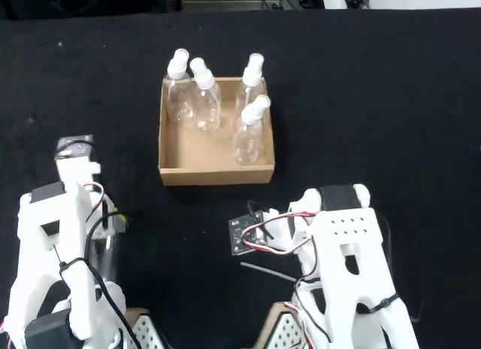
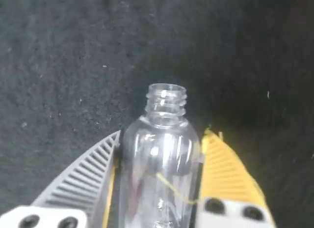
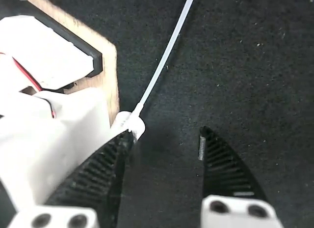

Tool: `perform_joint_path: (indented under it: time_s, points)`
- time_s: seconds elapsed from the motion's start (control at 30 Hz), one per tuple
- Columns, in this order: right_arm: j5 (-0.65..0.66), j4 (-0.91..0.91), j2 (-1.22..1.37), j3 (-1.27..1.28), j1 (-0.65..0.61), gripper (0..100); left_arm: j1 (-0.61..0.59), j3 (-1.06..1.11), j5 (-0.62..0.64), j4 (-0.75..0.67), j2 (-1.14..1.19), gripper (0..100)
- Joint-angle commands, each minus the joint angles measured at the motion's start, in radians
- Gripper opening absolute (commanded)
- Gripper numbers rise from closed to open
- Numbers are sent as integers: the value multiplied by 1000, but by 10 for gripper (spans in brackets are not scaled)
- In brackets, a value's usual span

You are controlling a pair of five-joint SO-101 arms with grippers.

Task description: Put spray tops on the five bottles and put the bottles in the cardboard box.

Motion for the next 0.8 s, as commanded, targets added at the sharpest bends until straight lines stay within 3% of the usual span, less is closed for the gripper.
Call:
perform_joint_path:
  time_s: [0.0,0.13,0.4,0.63,0.77]
  points:
    - [5,-15,8,-15,-17,191,-19,-61,-110,60,-20,78]
    - [-8,-15,8,-13,-15,191,-125,-153,-161,54,-17,66]
    - [-58,-15,8,-15,-17,191,-414,-312,-559,55,195,68]
    - [-58,-34,8,-15,-20,191,-582,-495,-806,51,399,274]
    - [-58,-31,8,-15,-18,191,-618,-553,-1005,60,430,280]
